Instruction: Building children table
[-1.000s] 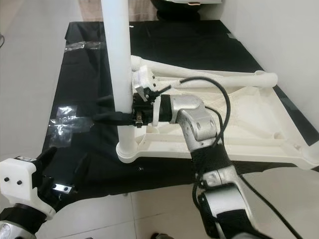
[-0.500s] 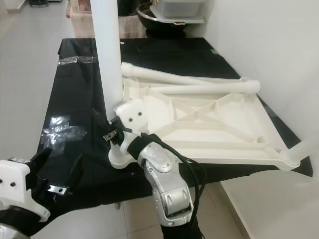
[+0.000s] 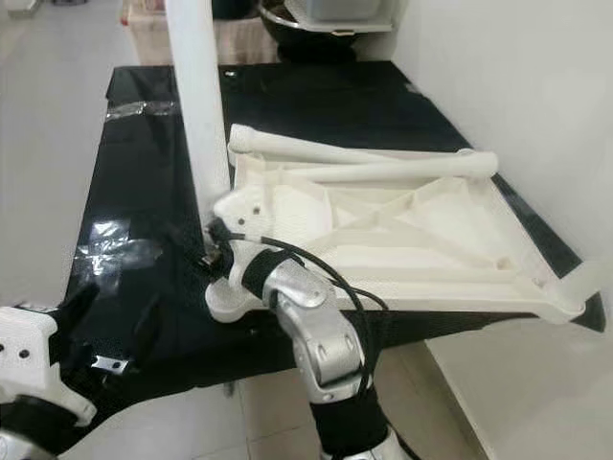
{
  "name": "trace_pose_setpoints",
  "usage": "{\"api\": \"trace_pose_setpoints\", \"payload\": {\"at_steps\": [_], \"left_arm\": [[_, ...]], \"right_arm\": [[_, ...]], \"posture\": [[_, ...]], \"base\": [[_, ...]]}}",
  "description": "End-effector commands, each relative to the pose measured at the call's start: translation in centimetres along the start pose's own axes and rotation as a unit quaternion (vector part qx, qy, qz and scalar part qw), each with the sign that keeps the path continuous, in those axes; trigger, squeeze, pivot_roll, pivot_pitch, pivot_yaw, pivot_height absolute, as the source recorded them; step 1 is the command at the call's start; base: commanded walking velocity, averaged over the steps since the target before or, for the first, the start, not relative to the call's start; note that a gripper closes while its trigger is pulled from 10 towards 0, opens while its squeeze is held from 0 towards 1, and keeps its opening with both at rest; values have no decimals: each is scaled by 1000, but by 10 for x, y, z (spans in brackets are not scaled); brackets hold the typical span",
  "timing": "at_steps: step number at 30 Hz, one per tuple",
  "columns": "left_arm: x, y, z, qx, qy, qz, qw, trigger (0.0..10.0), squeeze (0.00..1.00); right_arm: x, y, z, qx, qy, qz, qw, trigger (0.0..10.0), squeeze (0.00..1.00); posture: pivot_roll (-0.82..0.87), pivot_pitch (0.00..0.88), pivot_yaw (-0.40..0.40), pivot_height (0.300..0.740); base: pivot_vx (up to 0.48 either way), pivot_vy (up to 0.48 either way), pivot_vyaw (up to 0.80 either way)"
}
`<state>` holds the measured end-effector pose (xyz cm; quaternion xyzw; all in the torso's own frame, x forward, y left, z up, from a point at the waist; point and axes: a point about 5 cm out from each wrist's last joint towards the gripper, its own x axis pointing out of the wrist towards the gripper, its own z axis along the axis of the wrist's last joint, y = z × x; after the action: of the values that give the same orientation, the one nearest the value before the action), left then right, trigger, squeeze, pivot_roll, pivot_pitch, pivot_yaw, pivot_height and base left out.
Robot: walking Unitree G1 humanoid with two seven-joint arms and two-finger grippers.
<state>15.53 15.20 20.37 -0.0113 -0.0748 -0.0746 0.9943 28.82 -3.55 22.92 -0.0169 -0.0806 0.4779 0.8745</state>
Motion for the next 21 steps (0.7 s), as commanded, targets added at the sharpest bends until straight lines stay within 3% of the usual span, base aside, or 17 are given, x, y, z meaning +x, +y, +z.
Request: {"api": "trace_pose_setpoints", "payload": {"at_steps": [1,4,5,6,7,16,17,18,19,21], "left_arm": [[-1,1,-3,0,14,3,1000,10000,0],[-1,0,-4,-1,15,3,1000,10000,0],[-2,0,-4,-1,17,3,1000,10000,0],[-2,0,-4,-2,17,3,1000,10000,0],[-2,0,-4,-2,18,2,1000,10000,0],[-4,-1,-4,-3,22,2,1000,10000,0],[-4,-1,-4,-3,22,2,1000,10000,0],[-4,-1,-4,-3,22,2,1000,10000,0],[-4,-1,-4,-3,22,2,1000,10000,0],[-5,-2,-4,-3,23,2,1000,10000,0]], "right_arm": [[-1,-3,11,-10,-16,67,998,10000,1000],[-4,-11,16,-29,-13,113,993,10000,1000],[-7,-16,17,-40,-5,143,989,10000,855],[-9,-19,17,-47,1,173,984,10000,102],[-10,-22,18,-53,7,195,979,10000,0],[-5,-52,30,-36,7,249,968,10000,0],[-5,-54,33,-31,3,256,966,9137,0],[-5,-54,33,-31,3,256,966,9137,0],[-5,-57,35,-25,-1,272,962,549,0],[-7,-58,37,-20,-3,287,958,0,0]], "posture": [[114,184,-68,740],[114,186,-71,740],[115,188,-72,740],[115,188,-72,740],[119,194,-72,740],[126,199,-74,740],[135,201,-76,740],[135,201,-76,740],[136,203,-77,740],[136,203,-77,740]], "base": [[0,0,0],[0,0,0],[0,0,0],[0,0,0],[0,0,0],[0,0,0],[0,0,0],[0,0,0],[0,0,0],[0,0,0]]}}
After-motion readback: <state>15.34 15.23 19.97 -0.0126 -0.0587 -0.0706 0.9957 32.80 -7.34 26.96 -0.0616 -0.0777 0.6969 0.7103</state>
